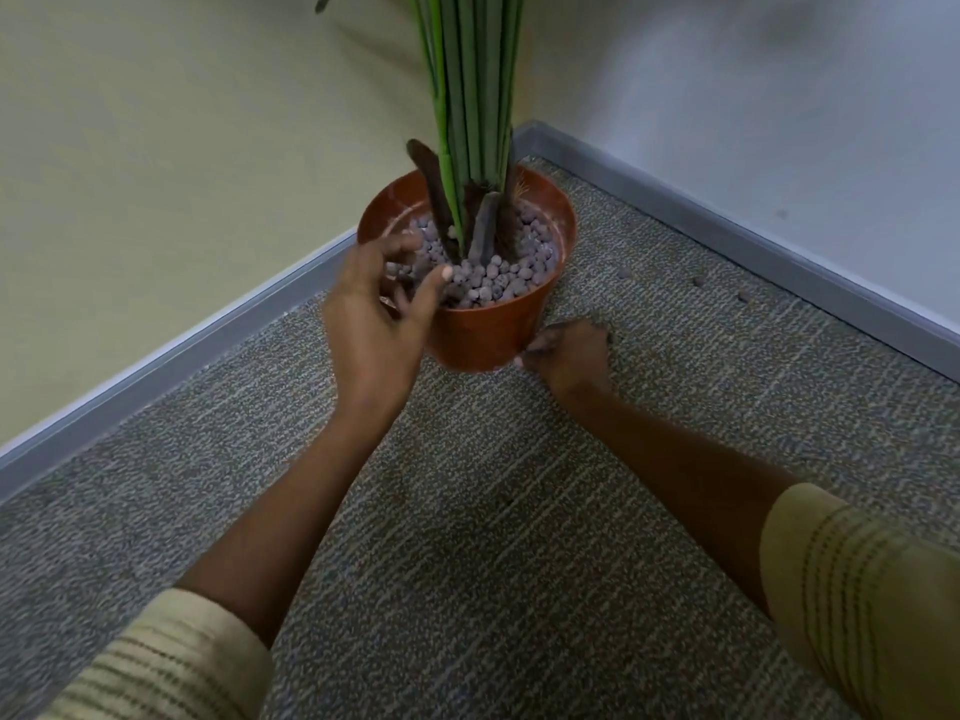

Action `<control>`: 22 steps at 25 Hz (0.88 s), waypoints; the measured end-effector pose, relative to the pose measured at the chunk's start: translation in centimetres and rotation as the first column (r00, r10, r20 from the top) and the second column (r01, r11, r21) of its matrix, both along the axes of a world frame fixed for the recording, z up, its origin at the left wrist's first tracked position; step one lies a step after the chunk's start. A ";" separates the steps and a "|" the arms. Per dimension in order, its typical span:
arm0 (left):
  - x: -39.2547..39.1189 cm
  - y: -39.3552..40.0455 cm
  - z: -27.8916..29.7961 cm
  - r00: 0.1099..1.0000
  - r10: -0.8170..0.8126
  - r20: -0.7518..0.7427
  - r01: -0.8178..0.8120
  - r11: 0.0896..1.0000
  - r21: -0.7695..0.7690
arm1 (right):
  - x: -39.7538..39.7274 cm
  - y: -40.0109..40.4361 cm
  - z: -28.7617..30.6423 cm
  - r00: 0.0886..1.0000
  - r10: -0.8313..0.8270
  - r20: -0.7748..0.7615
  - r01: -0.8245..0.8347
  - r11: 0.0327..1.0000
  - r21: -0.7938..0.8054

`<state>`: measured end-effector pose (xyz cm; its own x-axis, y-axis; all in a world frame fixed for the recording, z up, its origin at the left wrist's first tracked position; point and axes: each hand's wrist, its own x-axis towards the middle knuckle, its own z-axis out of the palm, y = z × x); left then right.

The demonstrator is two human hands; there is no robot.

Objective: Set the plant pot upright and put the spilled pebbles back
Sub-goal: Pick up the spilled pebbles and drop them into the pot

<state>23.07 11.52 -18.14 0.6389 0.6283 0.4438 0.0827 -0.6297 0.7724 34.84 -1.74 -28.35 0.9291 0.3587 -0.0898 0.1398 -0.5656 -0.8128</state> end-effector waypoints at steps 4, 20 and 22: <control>-0.2 -1.1 -1.6 1.000 0.001 -0.022 0.001 0.998 0.057 | 0.7 -0.1 -0.2 0.999 0.025 -0.045 -0.025 1.000 0.002; -2.3 -5.4 -6.2 0.973 -0.168 -0.161 0.212 0.922 0.323 | 4.0 -7.9 1.0 0.773 0.561 0.296 -0.277 0.718 -0.638; -2.4 -6.7 -7.0 0.930 -0.231 -0.285 0.316 0.900 0.301 | 3.6 -8.0 1.5 0.703 0.655 0.276 -0.329 0.644 -0.691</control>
